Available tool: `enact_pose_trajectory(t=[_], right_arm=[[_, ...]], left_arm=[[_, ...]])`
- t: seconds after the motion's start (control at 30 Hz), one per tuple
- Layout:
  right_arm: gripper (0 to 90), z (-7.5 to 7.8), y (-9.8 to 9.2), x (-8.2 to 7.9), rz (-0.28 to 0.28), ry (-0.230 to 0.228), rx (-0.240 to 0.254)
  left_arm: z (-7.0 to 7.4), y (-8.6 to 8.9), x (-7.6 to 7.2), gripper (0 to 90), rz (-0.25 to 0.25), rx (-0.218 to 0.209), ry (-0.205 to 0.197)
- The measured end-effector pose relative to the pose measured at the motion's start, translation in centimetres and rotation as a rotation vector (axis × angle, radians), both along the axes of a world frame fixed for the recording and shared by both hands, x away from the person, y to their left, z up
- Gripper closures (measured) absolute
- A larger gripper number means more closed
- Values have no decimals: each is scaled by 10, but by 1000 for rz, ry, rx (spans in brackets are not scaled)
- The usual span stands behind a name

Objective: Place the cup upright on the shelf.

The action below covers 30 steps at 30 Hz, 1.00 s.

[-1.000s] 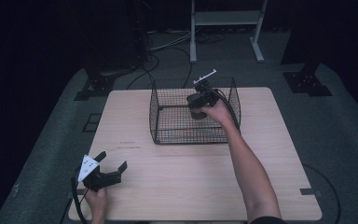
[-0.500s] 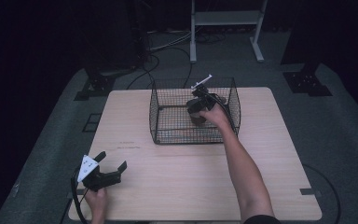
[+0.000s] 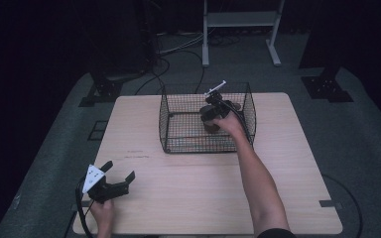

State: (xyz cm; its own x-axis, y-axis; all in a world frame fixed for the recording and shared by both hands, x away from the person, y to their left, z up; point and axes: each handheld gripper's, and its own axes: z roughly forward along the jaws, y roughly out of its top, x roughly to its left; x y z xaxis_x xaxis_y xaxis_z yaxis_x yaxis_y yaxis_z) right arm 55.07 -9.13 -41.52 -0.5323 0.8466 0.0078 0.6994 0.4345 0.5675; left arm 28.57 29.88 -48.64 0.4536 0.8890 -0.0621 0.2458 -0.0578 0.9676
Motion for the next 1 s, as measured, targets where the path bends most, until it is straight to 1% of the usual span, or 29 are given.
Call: enact_pose_trajectory(t=[0.07,0.17,0.33,0.57,0.63,0.73,0.77,1.0], right_arm=[[171,1,0,-1,5,9,-18],[165,3,0,-2,6,13,-32],[142,5,-2,-3,9,19,-28],[137,6,-2,-5,14,23,-26],[135,7,-4,-5,13,24,-12],[130,6,-5,-5,10,29,-12],[128,7,-5,-6,10,31,-4],[128,8,-6,-5,2,40,-11]], left_arm=[[0,0,0,0,0,0,1],[0,0,0,0,0,2,1],[0,0,0,0,0,4,1],[0,0,0,0,-1,6,1],[0,0,0,0,0,5,-1],[0,0,0,0,-1,5,0],[0,0,0,0,-1,5,-1],[0,0,0,0,0,6,0]])
